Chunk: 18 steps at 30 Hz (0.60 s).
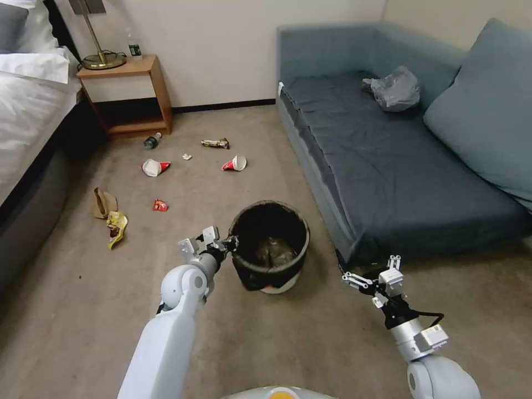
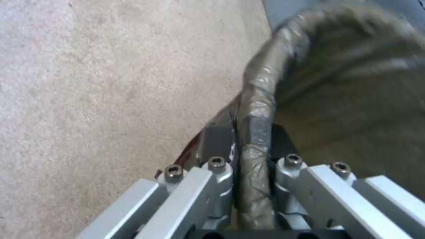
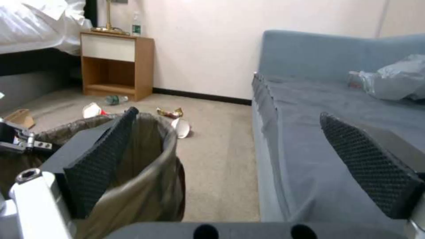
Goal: Pick up the trash can from the floor.
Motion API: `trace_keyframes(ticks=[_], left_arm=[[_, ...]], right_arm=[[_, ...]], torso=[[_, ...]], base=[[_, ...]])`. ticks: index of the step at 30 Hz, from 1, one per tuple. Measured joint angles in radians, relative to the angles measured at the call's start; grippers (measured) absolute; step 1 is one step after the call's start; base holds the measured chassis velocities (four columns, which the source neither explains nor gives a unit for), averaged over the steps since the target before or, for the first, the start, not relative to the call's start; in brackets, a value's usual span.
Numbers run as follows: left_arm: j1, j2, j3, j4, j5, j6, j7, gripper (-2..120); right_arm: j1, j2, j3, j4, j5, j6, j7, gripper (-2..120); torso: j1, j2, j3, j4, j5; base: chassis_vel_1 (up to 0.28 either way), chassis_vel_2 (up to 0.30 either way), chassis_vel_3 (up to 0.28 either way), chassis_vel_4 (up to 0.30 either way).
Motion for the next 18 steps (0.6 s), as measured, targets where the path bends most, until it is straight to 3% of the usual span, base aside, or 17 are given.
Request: trace_keyframes(ticks=[12, 18], left_arm=[[0.012, 0.010, -0.008, -0.039, 0.032, -0.032, 0.002, 3], [0.065, 0.040, -0.014, -0.190, 0.107, -0.045, -0.005, 3]], right_arm=[[-0.002, 0.001, -0.001, 0.000, -0.002, 0.004, -0.001, 100], [0.006, 0.002, -0.004, 0.000, -0.003, 0.004, -0.002, 100]], torso=[[0.000, 0.000, 0.000, 0.0001, 0.0000], [0.000, 0.000, 0.000, 0.0001, 0.0002]], base=[[0.000, 0.000, 0.000, 0.000], [0.000, 0.000, 0.000, 0.000]])
